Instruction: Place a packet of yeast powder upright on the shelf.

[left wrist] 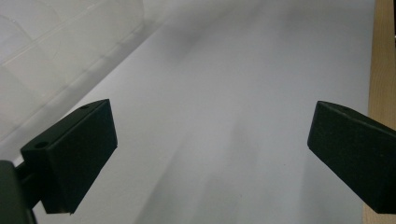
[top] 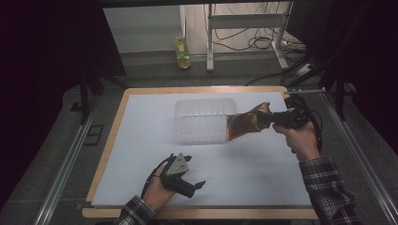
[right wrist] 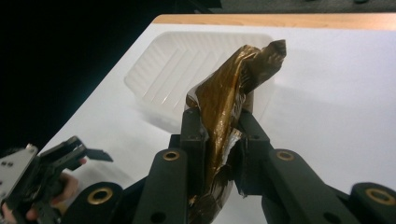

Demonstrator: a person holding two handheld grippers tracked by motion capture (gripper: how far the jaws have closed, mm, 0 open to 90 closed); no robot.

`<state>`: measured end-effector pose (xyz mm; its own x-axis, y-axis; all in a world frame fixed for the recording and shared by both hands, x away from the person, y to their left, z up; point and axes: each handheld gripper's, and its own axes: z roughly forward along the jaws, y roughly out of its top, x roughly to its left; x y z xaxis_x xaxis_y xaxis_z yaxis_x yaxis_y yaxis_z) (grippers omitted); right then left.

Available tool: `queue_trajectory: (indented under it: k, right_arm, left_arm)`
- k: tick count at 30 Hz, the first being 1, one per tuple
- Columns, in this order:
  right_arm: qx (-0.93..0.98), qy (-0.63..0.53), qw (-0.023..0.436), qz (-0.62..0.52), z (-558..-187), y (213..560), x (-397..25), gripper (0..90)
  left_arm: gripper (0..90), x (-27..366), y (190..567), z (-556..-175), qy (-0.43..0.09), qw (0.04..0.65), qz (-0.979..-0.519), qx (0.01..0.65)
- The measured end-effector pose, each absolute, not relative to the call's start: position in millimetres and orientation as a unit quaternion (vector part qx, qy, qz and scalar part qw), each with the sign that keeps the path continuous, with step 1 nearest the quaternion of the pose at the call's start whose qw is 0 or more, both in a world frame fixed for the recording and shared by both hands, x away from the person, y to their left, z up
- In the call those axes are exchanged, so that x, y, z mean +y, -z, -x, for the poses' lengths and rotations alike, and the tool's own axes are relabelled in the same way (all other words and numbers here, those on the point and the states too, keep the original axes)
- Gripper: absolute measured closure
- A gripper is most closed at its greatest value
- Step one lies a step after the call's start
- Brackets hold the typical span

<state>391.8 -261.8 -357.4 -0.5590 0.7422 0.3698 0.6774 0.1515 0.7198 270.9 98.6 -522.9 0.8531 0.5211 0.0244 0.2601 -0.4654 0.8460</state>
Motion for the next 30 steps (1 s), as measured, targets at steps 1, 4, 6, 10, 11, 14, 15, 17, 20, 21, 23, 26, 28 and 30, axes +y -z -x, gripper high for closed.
queue_trajectory:
  k: [1, 4, 6, 10, 11, 14, 15, 17, 20, 21, 23, 26, 28, 30]
  right_arm:
    - [0.758, -0.453, 0.036, -0.468, -392, 357, -262, 75.9]
    - [0.757, -0.451, 0.045, -0.471, -401, 352, -259, 75.9]
    - [0.757, -0.449, 0.049, -0.472, -406, 350, -258, 75.9]
    - [0.759, -0.439, 0.059, -0.477, -416, 349, -255, 75.9]
    - [0.759, -0.438, 0.061, -0.478, -417, 349, -255, 75.9]
    - [0.759, -0.435, 0.065, -0.481, -425, 349, -252, 75.9]
    - [0.758, -0.434, 0.065, -0.482, -426, 349, -252, 75.9]
    - [0.761, -0.43, 0.068, -0.481, -430, 350, -248, 75.9]
    - [0.766, -0.421, 0.071, -0.48, -436, 352, -241, 75.9]
    - [0.767, -0.418, 0.072, -0.481, -438, 353, -240, 75.9]
    - [0.768, -0.415, 0.072, -0.482, -441, 354, -236, 75.9]
    - [0.771, -0.407, 0.074, -0.484, -446, 355, -231, 75.9]
    - [0.772, -0.404, 0.074, -0.484, -448, 356, -228, 75.8]
    - [0.776, -0.398, 0.075, -0.484, -451, 356, -225, 75.8]
  left_arm:
    - [1.2, 99, 523, -271, -0.141, 0.462, -0.844, 0.231]
    - [1.3, 98, 523, -271, -0.141, 0.463, -0.844, 0.231]
    - [1.3, 98, 523, -271, -0.14, 0.462, -0.845, 0.231]
    - [1.2, 97, 523, -271, -0.138, 0.46, -0.847, 0.227]
    - [1.2, 96, 524, -270, -0.138, 0.46, -0.848, 0.225]
    - [1.3, 95, 524, -270, -0.138, 0.458, -0.849, 0.224]
    - [1.2, 95, 524, -270, -0.137, 0.458, -0.849, 0.224]
    - [1.3, 95, 524, -270, -0.138, 0.458, -0.85, 0.223]
    - [1.5, 94, 523, -269, -0.141, 0.458, -0.849, 0.222]
    - [1.6, 95, 523, -269, -0.142, 0.458, -0.849, 0.221]
    - [1.7, 95, 523, -269, -0.143, 0.457, -0.85, 0.221]
    - [1.7, 95, 523, -270, -0.142, 0.457, -0.85, 0.22]
    - [1.7, 95, 523, -270, -0.143, 0.457, -0.85, 0.22]
    - [1.8, 94, 523, -270, -0.143, 0.455, -0.851, 0.218]
